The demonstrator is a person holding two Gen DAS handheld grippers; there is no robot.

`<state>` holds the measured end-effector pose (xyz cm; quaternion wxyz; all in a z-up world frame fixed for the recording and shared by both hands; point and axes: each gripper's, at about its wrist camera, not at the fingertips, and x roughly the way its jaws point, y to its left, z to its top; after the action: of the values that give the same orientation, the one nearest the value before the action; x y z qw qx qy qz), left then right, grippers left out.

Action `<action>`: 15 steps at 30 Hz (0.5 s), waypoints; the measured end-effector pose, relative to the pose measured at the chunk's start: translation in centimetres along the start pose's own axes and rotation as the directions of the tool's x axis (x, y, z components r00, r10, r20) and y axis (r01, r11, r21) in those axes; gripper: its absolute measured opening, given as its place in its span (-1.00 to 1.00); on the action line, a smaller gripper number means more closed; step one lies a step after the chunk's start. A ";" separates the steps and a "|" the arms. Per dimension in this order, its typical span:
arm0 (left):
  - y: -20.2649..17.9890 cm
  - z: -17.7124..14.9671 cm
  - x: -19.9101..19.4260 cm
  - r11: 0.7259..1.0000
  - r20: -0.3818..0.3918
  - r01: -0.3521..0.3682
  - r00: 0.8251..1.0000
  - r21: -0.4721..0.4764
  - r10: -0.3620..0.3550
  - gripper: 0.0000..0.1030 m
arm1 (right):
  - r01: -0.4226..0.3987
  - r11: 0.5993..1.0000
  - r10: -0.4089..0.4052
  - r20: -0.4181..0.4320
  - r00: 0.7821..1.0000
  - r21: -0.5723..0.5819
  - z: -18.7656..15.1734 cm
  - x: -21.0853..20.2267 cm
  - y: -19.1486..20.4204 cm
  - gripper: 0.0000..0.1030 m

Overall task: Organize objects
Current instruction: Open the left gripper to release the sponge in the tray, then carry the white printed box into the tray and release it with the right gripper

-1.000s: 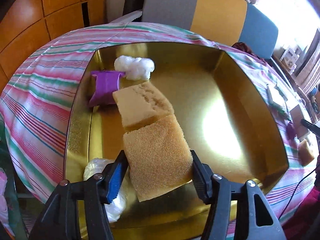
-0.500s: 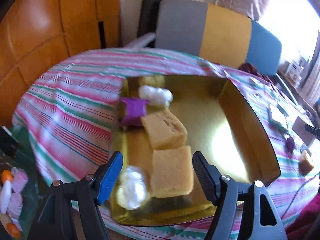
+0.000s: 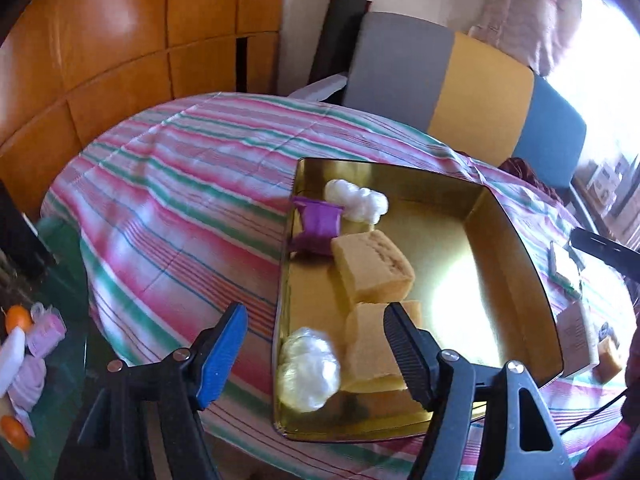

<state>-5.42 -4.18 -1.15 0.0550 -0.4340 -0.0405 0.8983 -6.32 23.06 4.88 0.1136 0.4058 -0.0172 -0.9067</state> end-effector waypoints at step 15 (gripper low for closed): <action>1.4 -0.8 0.6 0.998 -0.011 0.052 0.999 -0.046 -0.052 0.39 | 0.235 0.958 -0.198 -0.215 0.956 0.163 -6.5 -0.6 -10.1 0.38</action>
<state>-5.22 -5.49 -2.33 0.0688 -0.4392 -0.0719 0.8929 -3.05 33.47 -0.28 -0.0242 0.5016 -0.0460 -0.8635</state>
